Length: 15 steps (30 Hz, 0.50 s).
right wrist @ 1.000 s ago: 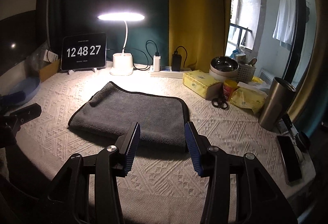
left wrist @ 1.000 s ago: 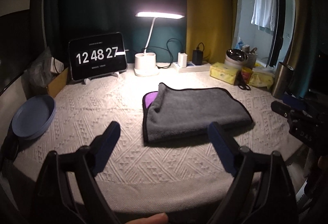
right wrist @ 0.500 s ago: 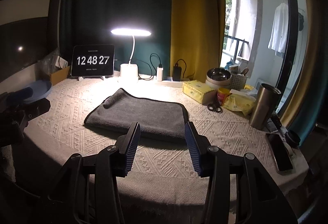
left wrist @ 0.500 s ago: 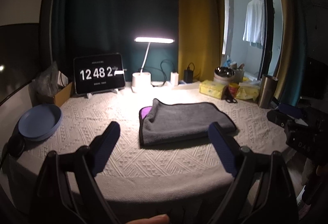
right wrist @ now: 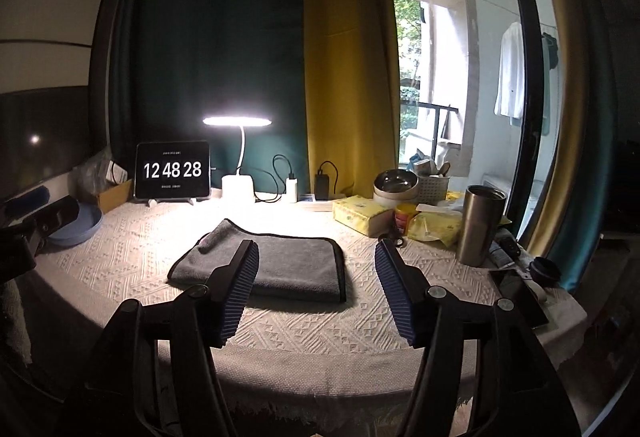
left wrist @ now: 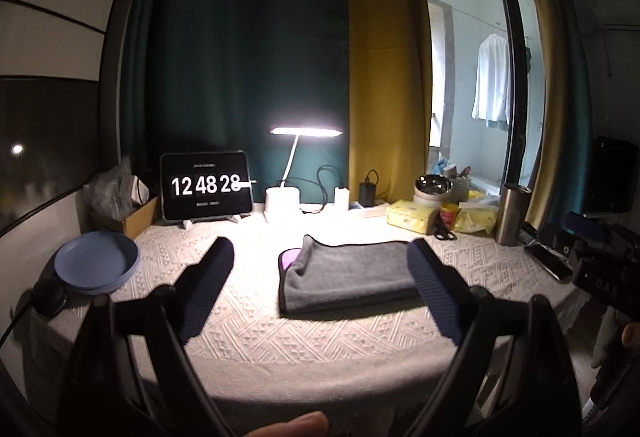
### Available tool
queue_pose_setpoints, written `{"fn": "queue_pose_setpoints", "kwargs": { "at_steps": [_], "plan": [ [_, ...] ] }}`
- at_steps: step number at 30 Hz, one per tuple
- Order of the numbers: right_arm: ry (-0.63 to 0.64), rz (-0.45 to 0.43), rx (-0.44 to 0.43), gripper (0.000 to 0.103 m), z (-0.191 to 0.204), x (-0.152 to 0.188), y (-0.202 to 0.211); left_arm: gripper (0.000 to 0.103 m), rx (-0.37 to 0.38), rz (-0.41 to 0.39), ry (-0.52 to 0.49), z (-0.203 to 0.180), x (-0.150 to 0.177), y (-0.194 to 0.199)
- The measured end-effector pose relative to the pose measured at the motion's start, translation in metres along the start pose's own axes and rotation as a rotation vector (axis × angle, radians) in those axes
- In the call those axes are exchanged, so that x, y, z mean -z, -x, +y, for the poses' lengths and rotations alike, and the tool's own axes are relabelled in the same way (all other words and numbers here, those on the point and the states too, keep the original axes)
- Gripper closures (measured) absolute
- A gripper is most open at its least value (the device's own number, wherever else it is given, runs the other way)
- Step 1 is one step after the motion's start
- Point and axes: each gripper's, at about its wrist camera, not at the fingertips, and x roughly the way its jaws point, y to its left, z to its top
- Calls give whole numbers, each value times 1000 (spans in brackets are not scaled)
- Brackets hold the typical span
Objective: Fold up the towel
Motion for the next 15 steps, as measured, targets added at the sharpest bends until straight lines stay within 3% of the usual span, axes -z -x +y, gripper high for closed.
{"fn": "queue_pose_setpoints", "kwargs": {
  "at_steps": [15],
  "plan": [
    [20, 24, -23, 39, 9, 1, -8, 14, -3, 14, 10, 2, 4, -2]
  ]
}}
